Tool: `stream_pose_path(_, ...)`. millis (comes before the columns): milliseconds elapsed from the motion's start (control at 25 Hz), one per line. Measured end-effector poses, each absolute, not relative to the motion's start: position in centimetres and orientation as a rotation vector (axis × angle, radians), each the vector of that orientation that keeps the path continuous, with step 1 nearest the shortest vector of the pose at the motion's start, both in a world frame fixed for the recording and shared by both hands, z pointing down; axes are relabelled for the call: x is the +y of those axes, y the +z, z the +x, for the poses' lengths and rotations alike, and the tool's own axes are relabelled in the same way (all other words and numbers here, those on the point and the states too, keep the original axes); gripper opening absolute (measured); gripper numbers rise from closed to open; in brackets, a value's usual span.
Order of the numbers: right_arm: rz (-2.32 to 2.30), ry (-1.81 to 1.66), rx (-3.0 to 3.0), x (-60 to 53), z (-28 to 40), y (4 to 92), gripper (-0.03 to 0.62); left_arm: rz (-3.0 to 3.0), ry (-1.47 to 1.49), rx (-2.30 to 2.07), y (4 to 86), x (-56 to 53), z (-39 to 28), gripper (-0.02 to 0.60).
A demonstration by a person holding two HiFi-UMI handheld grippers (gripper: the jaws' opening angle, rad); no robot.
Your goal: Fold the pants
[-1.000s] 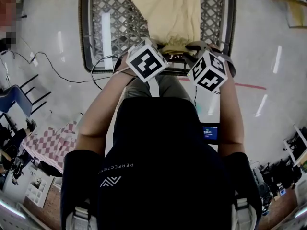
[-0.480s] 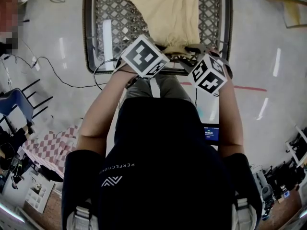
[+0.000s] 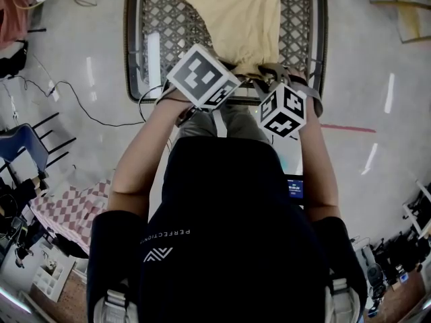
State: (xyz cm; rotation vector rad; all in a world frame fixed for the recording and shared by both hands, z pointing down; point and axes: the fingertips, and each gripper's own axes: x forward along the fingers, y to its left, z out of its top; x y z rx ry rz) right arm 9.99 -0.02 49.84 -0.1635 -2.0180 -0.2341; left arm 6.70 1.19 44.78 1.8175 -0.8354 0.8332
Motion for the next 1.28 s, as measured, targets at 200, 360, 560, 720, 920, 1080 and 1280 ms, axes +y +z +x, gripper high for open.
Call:
stream_pose_path(200,-0.242,-0.149,-2.02,0.2,10.7,47.9,0.081,1.822,0.821,-0.809,44.1,1.8,6.5,0.1)
stream_pose_path(360,-0.345,-0.11,-1.95,1.1,11.5,47.2,0.077,1.855,0.816,-0.769,43.7,2.7,7.3,0.101)
stream_pose_path(560,-0.429,-0.05,-1.911,2.4,12.8,46.7,0.074,1.887,0.818,-0.736,43.6,3.8,8.4,0.101)
stream_pose_path(720,-0.51,-0.009,-1.881,4.0,13.9,45.8,0.072,1.897,0.816,-0.673,43.3,5.6,9.3,0.103)
stream_pose_path(920,-0.633,0.053,-1.843,5.9,15.3,44.2,0.071,1.882,0.826,-0.586,42.6,7.7,10.8,0.103)
stream_pose_path(1080,-0.678,0.053,-1.822,6.0,15.3,43.3,0.069,1.883,0.84,-0.593,41.8,7.7,10.6,0.104)
stream_pose_path(1280,-0.621,0.014,-1.846,4.9,13.5,42.7,0.069,1.893,0.863,-0.639,41.2,6.7,8.9,0.106)
